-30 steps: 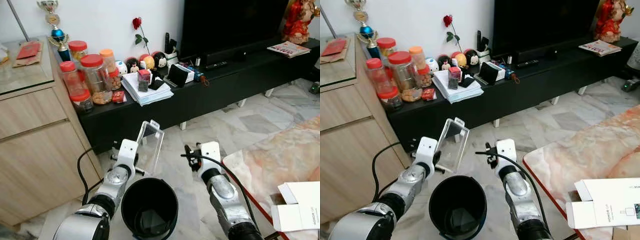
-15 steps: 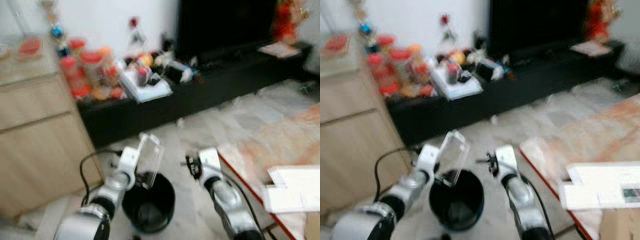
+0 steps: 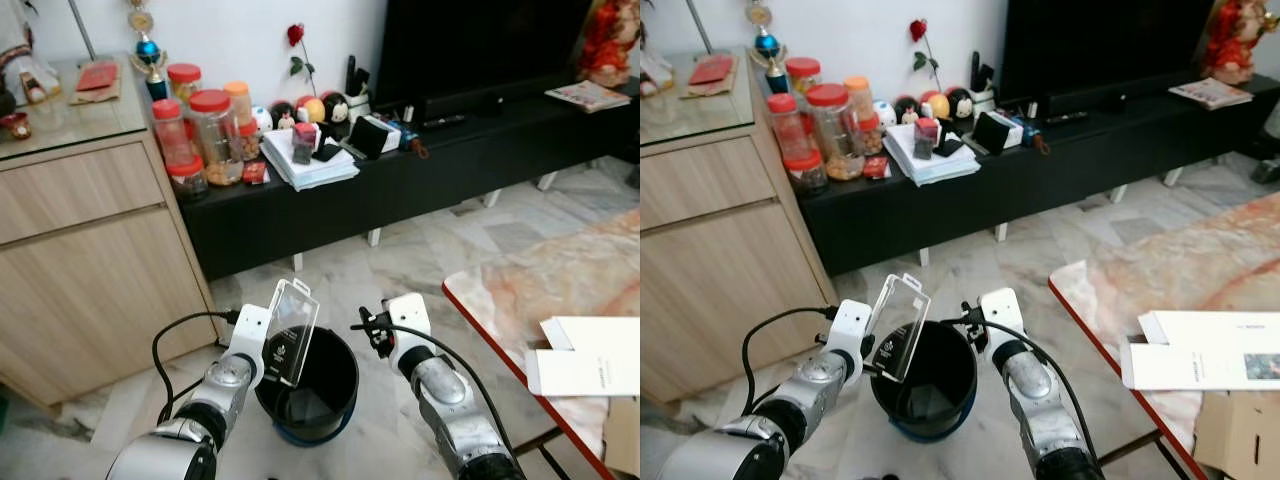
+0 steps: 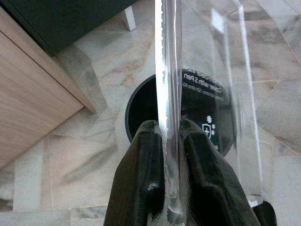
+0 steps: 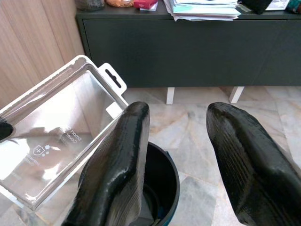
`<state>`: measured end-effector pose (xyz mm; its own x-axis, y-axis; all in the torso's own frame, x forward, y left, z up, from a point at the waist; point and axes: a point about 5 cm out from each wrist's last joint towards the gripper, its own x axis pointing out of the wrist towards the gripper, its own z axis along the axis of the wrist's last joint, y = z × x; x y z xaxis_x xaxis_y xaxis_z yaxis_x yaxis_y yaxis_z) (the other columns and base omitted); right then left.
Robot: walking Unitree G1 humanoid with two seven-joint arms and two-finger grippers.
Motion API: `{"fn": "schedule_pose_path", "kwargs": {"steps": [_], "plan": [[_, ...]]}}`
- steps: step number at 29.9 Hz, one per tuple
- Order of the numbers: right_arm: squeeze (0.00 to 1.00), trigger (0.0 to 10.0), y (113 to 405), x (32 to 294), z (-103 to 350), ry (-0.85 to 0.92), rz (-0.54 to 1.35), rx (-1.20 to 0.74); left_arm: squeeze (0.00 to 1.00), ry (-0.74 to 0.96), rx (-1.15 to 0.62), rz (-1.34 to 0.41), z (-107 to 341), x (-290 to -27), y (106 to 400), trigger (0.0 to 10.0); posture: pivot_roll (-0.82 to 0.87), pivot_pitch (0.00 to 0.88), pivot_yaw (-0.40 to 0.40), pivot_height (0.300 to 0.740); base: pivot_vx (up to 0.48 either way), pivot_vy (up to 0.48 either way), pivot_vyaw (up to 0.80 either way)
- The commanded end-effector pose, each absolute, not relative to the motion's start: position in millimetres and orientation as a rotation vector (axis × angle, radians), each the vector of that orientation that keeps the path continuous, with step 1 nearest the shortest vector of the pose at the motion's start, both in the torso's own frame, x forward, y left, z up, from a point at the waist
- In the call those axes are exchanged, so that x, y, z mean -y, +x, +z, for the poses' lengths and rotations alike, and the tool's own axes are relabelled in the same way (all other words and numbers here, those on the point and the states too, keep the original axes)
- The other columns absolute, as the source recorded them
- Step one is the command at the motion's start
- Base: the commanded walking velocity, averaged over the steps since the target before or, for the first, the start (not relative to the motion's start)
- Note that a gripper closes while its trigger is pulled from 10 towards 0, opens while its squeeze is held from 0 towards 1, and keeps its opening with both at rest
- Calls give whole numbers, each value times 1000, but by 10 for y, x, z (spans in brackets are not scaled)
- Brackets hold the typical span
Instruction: Picking trash to rubbish bin
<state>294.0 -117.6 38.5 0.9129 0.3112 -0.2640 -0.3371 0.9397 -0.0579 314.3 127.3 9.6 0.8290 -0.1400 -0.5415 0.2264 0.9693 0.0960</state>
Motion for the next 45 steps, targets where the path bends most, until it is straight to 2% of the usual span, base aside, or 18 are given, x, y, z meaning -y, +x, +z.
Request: {"fn": "schedule_pose_path", "kwargs": {"steps": [1,45], "plan": [[0,10000,2949,1174,413,-95,334,-248,0,156,-540,-176,158,-1305,3199,10000,133,49,7,740,0,0,0],[0,10000,2940,1119,413,-108,362,-241,0,152,-524,-178,164,-1265,3199,10000,134,45,9,740,0,0,0]]}}
